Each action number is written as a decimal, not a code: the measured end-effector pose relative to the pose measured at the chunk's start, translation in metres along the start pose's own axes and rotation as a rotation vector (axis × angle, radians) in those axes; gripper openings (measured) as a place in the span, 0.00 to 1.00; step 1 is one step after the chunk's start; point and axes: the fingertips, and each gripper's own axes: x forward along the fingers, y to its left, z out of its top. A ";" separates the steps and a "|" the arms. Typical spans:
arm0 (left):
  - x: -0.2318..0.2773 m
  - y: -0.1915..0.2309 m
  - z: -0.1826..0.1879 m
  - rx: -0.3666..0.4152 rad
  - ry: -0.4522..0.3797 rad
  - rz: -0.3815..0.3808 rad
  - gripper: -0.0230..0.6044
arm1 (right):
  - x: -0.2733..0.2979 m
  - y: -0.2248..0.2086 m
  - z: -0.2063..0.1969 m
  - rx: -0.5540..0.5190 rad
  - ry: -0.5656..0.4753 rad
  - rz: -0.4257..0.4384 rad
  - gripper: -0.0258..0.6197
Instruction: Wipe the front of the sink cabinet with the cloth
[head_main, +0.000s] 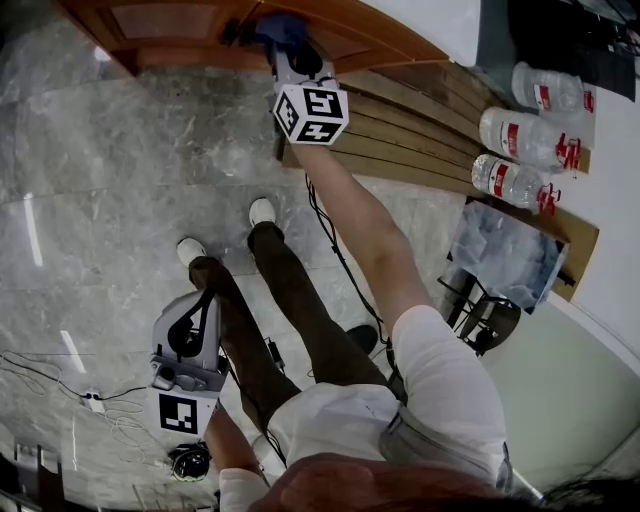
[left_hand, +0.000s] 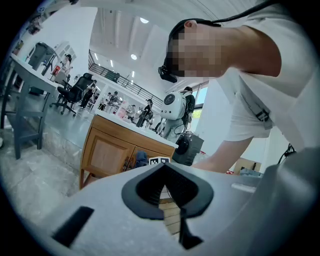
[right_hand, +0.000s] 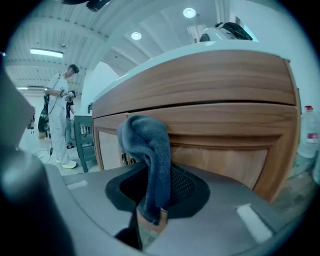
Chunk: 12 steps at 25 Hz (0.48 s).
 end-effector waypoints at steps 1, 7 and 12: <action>0.001 -0.001 0.000 0.001 -0.002 -0.001 0.03 | -0.003 -0.010 -0.003 0.002 0.006 -0.017 0.20; 0.008 -0.005 -0.001 0.001 0.005 -0.015 0.03 | -0.023 -0.053 -0.016 -0.029 0.033 -0.073 0.20; 0.008 -0.004 0.000 0.003 0.005 -0.018 0.03 | -0.046 -0.095 -0.032 0.002 0.068 -0.158 0.20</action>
